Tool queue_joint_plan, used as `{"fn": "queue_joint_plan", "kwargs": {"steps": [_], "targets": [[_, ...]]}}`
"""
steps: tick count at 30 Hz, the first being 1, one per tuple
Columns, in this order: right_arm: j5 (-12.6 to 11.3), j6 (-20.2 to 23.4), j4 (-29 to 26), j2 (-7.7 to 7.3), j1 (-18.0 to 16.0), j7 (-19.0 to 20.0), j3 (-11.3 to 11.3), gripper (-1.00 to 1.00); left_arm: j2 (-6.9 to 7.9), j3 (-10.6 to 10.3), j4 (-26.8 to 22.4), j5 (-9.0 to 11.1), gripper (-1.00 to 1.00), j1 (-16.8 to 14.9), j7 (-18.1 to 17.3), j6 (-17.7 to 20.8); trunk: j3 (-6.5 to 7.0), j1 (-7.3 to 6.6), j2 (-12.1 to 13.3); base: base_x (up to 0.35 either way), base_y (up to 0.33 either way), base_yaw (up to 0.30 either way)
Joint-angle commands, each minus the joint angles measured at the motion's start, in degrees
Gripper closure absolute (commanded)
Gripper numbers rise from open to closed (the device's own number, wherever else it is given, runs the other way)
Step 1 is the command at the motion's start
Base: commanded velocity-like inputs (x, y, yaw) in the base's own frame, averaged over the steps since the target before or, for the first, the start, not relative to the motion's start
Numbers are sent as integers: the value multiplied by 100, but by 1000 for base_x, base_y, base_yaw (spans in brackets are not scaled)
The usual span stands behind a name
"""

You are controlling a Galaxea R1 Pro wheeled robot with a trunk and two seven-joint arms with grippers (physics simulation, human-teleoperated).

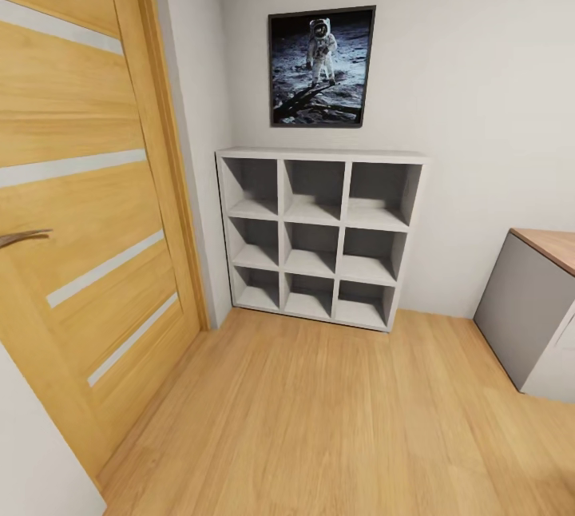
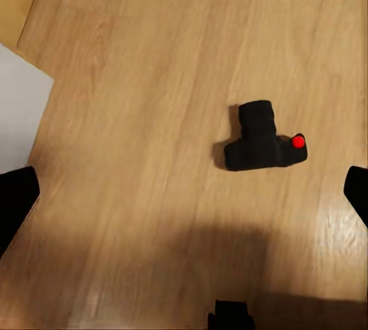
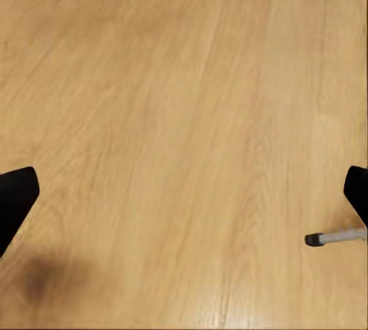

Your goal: Attach the digital camera to the camera tripod in the bedroom.

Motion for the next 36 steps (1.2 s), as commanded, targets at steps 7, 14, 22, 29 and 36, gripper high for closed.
{"fn": "queue_joint_plan", "kwargs": {"steps": [7, 14, 22, 29, 36], "targets": [[-16, 740, -1681, 23, -393, -19, -29, -100, 52, 196, -132, 8, -100, -632, 163, 168, -4, 0, -3, 0, 0, 0], [-24, 2039, -1938, 43, -1472, -22, -31, -100, 183, 400, 525, 6, -100, -1513, 140, 187, -4, 0, -3, 0, 0, 0], [-26, 2277, -1946, 63, -1994, -22, -31, -100, 307, 415, 838, 0, -100, -2060, -188, 248, -4, 0, -3, 0, 0, 0], [-26, 2304, -1909, 89, -2115, -22, -25, -100, 228, 333, 789, -7, -100, -2155, -638, 246, -4, 0, -3, 0, 0, 0], [-22, 2270, -1580, 153, -2151, -22, -13, -100, 185, 293, 751, -10, -100, -2183, -813, 230, -4, 0, -3, 50, -4, 0]]}}
